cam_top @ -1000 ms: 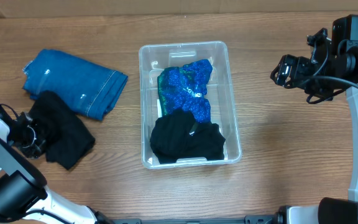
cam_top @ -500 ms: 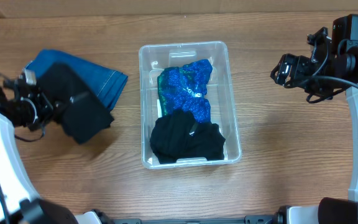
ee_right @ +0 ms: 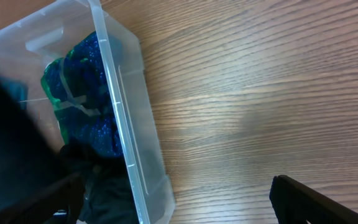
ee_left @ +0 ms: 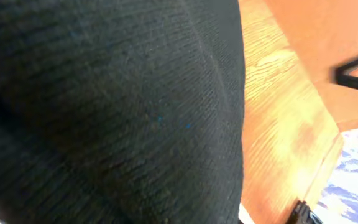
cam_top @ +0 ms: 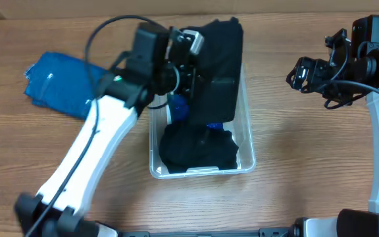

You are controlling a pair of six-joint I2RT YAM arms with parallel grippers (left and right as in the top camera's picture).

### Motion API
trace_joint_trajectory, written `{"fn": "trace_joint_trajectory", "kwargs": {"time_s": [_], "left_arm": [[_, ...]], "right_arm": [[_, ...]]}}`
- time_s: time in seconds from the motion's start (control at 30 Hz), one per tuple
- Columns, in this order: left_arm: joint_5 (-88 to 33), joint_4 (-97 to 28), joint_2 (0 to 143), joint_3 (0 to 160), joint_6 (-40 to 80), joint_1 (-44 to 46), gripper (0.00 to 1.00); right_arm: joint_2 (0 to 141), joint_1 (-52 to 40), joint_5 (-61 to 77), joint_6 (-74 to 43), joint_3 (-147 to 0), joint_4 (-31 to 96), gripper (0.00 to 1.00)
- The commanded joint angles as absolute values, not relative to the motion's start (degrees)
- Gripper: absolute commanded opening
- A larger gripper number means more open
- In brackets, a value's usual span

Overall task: Pack container
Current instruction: 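Lay the black cloth into the bin's right side and release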

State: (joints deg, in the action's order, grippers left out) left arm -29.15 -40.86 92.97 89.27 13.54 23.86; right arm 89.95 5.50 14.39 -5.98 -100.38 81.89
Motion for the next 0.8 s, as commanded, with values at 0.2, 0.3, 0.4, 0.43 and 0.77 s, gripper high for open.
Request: {"fn": "trace_joint_trajectory", "kwargs": {"time_s": [0.2, 0.3, 0.4, 0.43, 0.77], "left_arm": [[-23.83, -37.93, 107.7, 92.84, 23.05, 24.84, 0.04], [-24.01, -40.62, 110.67, 92.84, 23.62, 25.26, 0.04], [-24.29, -41.6, 112.86, 92.79, 24.97, 26.35, 0.04], [-24.93, -41.78, 113.19, 92.79, 25.56, 26.68, 0.04], [-26.61, -37.87, 112.95, 92.82, 31.66, 24.82, 0.65]], "right_arm": [[89.49, 5.56, 14.02, -6.02, -100.44, 81.58, 1.0], [89.49, 5.56, 14.02, -6.02, -100.44, 81.56, 1.0], [89.49, 5.56, 14.02, -6.02, -100.44, 81.56, 1.0], [89.49, 5.56, 14.02, -6.02, -100.44, 81.56, 1.0], [89.49, 5.54, 14.02, -6.0, -100.44, 81.62, 1.0]]}}
